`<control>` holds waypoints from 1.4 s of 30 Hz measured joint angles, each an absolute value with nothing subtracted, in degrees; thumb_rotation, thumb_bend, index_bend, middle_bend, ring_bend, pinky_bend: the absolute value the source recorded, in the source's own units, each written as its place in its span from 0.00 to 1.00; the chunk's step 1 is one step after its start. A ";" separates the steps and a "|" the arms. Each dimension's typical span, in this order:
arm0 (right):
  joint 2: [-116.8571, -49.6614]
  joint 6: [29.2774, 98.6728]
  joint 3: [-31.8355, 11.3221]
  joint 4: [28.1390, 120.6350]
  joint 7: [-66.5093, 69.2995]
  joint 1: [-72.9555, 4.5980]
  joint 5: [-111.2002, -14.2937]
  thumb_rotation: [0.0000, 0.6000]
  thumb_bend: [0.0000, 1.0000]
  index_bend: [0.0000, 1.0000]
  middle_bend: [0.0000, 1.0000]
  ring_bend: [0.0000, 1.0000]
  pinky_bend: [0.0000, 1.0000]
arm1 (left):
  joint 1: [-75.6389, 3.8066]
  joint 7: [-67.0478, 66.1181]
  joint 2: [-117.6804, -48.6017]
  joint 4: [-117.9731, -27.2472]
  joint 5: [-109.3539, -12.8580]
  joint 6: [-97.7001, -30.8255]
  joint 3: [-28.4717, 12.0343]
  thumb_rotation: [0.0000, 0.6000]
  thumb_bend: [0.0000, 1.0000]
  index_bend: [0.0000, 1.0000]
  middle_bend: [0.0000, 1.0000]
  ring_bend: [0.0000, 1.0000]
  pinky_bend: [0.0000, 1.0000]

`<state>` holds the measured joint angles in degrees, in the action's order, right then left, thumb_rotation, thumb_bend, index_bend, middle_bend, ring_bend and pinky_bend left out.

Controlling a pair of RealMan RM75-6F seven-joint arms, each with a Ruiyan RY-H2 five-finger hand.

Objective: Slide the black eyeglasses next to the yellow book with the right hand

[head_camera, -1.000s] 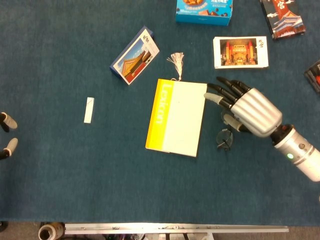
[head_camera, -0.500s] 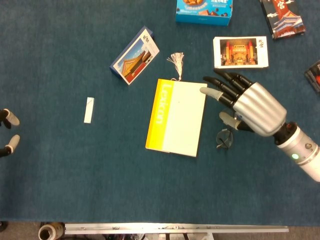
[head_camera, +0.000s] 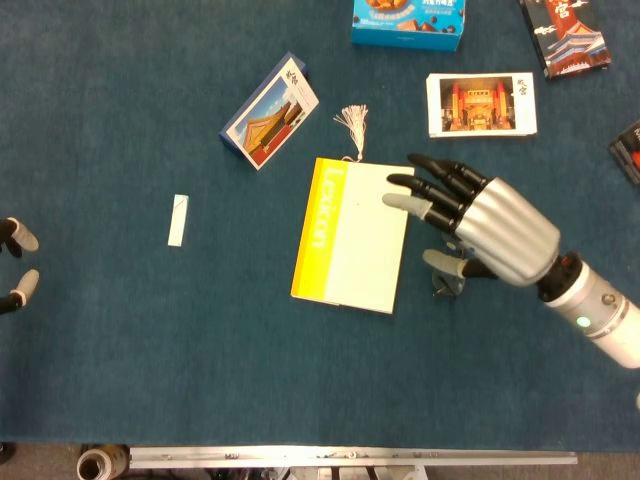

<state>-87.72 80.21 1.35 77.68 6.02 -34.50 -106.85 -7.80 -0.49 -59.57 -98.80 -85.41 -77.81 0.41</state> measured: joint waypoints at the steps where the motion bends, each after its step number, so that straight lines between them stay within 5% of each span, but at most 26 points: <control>1: -87.95 80.19 1.53 77.52 6.44 -34.53 -106.95 1.00 0.19 0.19 0.18 0.05 0.21 | -7.82 -0.55 -59.58 -98.86 -85.27 -77.72 0.40 1.00 0.28 0.46 0.52 0.46 0.56; 42: -92.61 73.81 4.11 66.73 8.31 -34.67 -103.57 1.00 0.20 0.19 0.18 0.05 0.21 | -7.45 -0.55 -59.77 -98.84 -84.91 -77.82 0.79 1.00 0.28 0.46 0.52 0.46 0.56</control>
<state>-92.61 73.81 4.11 66.73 8.31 -34.67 -103.57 -7.45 -0.55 -59.77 -98.84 -84.91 -77.82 0.79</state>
